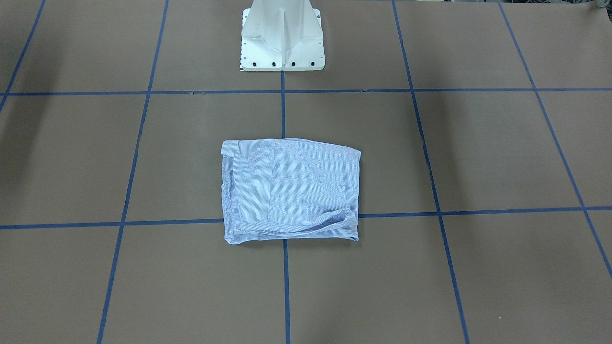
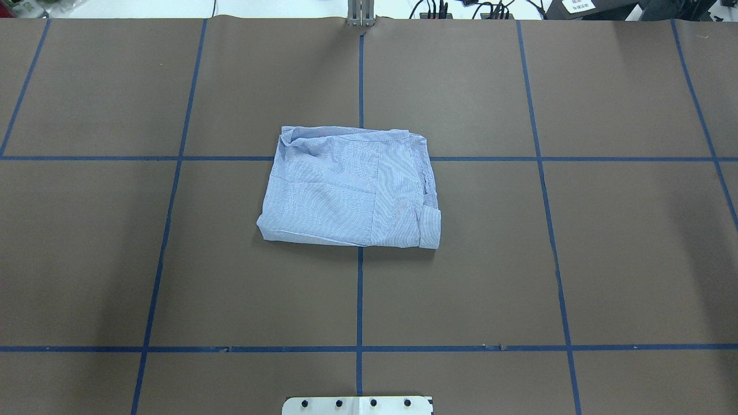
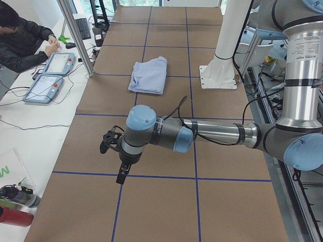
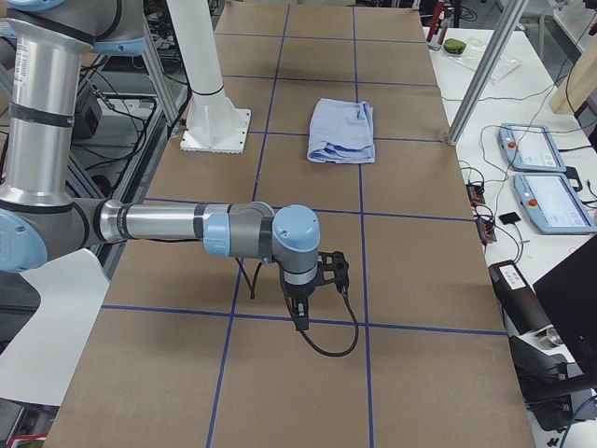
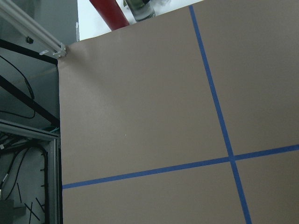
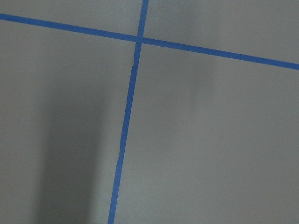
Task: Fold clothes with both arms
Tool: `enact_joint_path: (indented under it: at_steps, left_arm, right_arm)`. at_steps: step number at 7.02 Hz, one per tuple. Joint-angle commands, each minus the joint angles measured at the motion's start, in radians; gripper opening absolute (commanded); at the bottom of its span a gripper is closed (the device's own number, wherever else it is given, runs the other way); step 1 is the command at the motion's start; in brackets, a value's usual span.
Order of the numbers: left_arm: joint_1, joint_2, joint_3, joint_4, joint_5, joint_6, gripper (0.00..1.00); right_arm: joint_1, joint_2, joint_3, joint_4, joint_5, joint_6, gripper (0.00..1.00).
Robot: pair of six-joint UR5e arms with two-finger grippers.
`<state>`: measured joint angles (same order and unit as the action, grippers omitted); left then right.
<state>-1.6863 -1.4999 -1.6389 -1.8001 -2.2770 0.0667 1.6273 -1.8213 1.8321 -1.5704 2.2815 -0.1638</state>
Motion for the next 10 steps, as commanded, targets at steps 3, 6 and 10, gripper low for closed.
enact_joint_path:
  at_steps: [3, 6, 10]
  left_arm:
    - [0.010, 0.052, 0.024, 0.001, -0.136, -0.001, 1.00]
    - [0.045, 0.052, 0.010, 0.002, -0.078, -0.001, 1.00]
    - [0.045, 0.064, 0.002, 0.002, -0.071, -0.001, 1.00]
  right_arm:
    - [-0.079, -0.016, 0.024, -0.013, -0.025, 0.020, 1.00]
    - [-0.102, -0.027, 0.033, -0.051, -0.111, 0.004, 1.00]
    - [-0.075, -0.061, 0.033, -0.045, -0.008, 0.006, 1.00]
